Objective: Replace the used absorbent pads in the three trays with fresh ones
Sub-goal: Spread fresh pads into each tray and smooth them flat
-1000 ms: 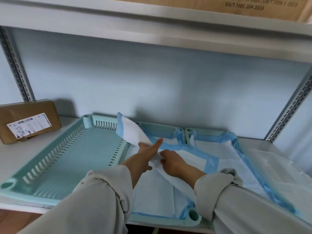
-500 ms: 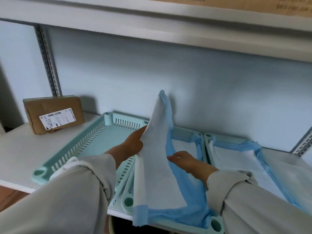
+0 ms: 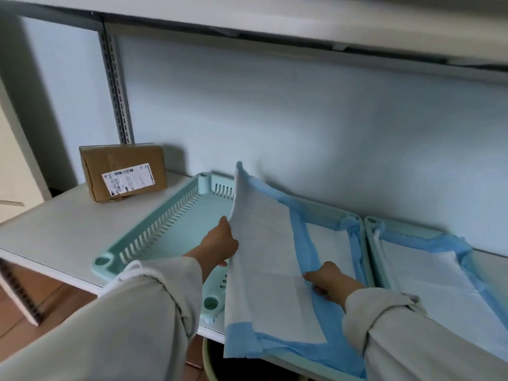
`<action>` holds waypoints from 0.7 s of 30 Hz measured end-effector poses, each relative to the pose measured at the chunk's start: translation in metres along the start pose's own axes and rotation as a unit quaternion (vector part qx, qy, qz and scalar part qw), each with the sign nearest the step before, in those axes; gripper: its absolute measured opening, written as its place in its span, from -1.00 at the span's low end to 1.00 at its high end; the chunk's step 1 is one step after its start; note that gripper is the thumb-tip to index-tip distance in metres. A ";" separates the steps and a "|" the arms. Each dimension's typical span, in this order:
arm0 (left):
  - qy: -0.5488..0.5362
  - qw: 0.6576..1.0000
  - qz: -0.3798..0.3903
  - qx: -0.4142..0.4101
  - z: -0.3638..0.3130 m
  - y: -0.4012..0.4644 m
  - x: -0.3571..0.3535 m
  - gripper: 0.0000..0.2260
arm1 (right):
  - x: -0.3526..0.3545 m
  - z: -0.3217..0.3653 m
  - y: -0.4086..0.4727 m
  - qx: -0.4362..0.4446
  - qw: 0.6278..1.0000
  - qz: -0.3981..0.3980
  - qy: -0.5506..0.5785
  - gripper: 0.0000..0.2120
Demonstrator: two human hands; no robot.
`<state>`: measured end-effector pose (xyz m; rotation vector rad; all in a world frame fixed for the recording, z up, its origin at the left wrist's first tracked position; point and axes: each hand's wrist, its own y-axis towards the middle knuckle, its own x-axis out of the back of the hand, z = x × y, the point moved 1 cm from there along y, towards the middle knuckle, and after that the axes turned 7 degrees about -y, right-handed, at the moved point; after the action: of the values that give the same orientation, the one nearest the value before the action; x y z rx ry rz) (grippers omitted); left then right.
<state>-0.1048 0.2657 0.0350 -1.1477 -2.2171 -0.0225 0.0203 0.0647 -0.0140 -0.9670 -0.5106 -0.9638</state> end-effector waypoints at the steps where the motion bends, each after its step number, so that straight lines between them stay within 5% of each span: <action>1: 0.002 1.000 0.000 -0.002 -0.001 0.000 -0.001 -0.60 | 0.001 -0.003 0.002 -0.002 1.000 -0.012 0.018 -0.80; 5: 0.043 0.999 -0.004 -0.010 -0.005 0.002 -0.004 -0.53 | 0.009 -0.020 0.019 0.003 0.997 -0.071 0.023 -0.92; 8: 0.079 0.997 -0.007 -0.010 -0.005 0.005 -0.010 -0.47 | 0.014 -0.030 0.013 -0.007 0.996 -0.081 -0.034 -0.84; 13: 0.084 0.996 -0.002 0.002 -0.005 0.002 -0.014 -0.32 | 0.009 -0.032 0.009 -0.001 0.999 -0.025 0.037 -0.74; 21: 0.084 0.996 0.008 0.001 -0.002 0.002 -0.019 -0.26 | 0.021 -0.038 0.006 -0.007 0.994 -0.085 -0.069 -0.74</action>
<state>-0.0939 0.2526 0.0261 -1.1213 -2.0592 -0.1055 0.0348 0.0237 -0.0207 -1.0203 -0.7116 -1.0574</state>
